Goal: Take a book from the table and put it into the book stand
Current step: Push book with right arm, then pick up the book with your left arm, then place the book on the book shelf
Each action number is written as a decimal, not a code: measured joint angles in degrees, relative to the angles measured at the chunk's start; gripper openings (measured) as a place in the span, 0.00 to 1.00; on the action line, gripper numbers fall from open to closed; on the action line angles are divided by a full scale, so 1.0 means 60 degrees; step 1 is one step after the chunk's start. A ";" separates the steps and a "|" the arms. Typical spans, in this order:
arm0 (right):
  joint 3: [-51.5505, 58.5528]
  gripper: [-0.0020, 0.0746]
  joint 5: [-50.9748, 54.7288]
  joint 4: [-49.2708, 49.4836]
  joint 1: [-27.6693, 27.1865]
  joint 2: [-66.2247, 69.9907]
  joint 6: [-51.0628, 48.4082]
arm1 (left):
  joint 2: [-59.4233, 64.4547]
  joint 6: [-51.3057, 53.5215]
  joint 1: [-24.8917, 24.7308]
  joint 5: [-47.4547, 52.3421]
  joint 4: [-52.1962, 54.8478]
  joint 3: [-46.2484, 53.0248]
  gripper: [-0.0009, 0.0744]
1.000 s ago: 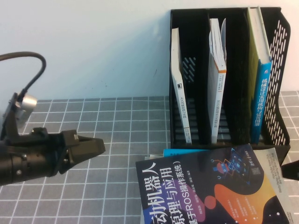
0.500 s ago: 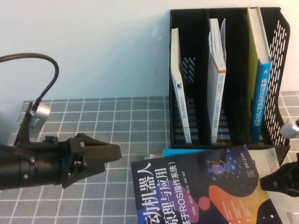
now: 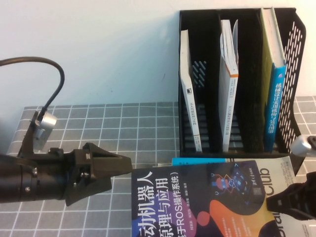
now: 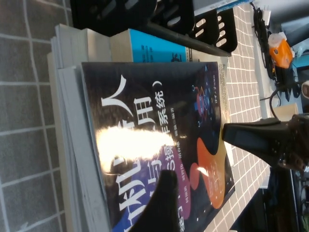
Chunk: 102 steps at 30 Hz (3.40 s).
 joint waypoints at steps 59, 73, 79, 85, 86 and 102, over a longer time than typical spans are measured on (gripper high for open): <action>0.0335 0.02 -0.0138 0.1948 0.0958 -0.0235 -0.1851 | 0.4883 0.2835 0.0559 0.1758 -0.0578 -0.0408 0.17; -0.1022 0.02 -0.1598 0.0295 0.0994 -0.4063 -0.1541 | 0.1497 -0.0692 0.0559 0.1615 0.0154 -0.1920 0.17; -0.1326 0.02 -0.2898 0.0212 0.0994 -0.4816 -0.1541 | 0.0291 -0.2287 0.0559 0.1698 0.1318 -0.3590 0.17; -0.1342 0.02 -0.2914 0.0197 0.0994 -0.4816 -0.1541 | 0.0187 -0.3695 0.0559 0.1892 0.2091 -0.5886 0.17; -0.1342 0.02 -0.2914 0.0197 0.0994 -0.4816 -0.1541 | 0.0187 -0.3922 0.0559 0.1874 0.2184 -0.6254 0.17; -0.1342 0.02 -0.2914 0.0292 0.0994 -0.4816 -0.1541 | 0.1979 -0.6709 -0.0090 0.0287 0.2846 -1.0175 0.17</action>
